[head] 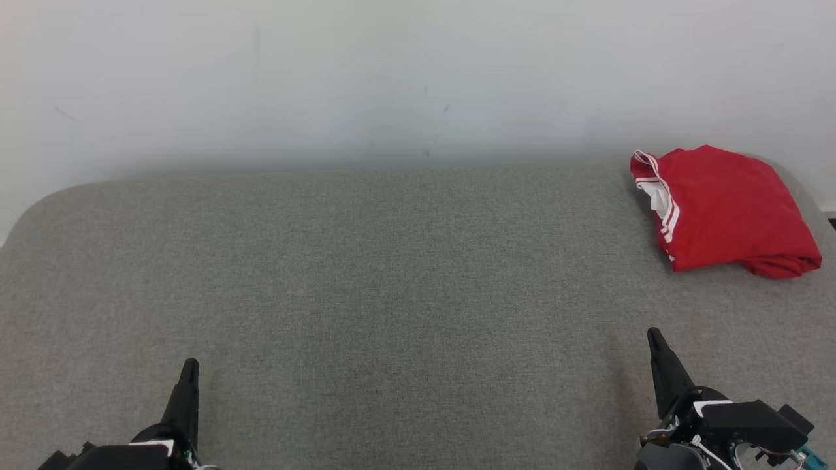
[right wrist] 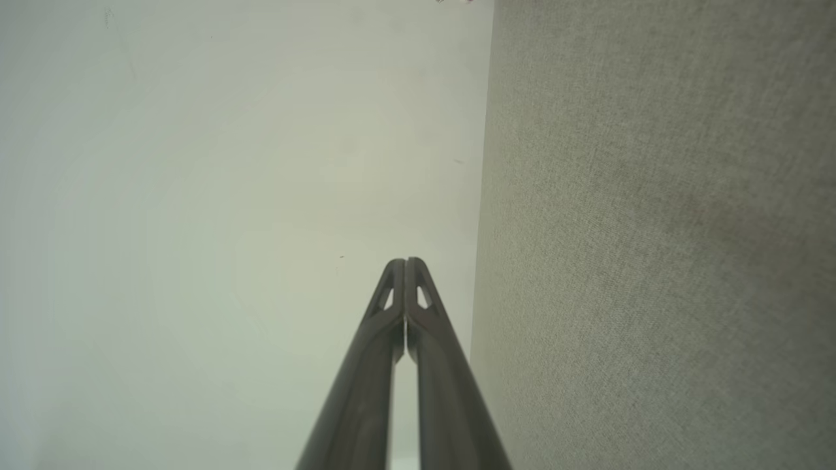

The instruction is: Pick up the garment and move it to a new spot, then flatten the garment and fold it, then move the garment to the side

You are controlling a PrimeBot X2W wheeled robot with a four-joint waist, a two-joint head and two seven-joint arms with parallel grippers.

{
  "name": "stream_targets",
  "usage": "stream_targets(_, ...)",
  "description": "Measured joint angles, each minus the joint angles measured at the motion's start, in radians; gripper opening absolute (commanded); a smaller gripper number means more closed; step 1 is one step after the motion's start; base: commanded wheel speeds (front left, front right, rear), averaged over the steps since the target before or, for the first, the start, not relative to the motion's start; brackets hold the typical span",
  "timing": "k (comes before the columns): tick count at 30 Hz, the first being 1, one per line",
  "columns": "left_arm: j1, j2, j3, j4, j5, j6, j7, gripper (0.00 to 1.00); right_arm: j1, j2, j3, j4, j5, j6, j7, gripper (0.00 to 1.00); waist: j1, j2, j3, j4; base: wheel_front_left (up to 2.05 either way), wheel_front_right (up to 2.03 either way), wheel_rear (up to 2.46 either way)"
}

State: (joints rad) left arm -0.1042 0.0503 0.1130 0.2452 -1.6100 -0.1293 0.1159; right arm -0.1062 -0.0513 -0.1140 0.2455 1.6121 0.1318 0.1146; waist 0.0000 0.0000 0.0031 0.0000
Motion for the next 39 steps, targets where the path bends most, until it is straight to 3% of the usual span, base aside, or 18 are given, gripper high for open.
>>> stream_targets(39, 0.000, 0.000, 0.000, 0.000, 0.000, 0.000, 0.000, 0.00, 0.000, 0.000, 0.000, 0.000, 0.000, 0.000, 0.000, 0.00, 0.0000, 0.0000, 0.000, 0.000, 0.00, 0.00, 0.00)
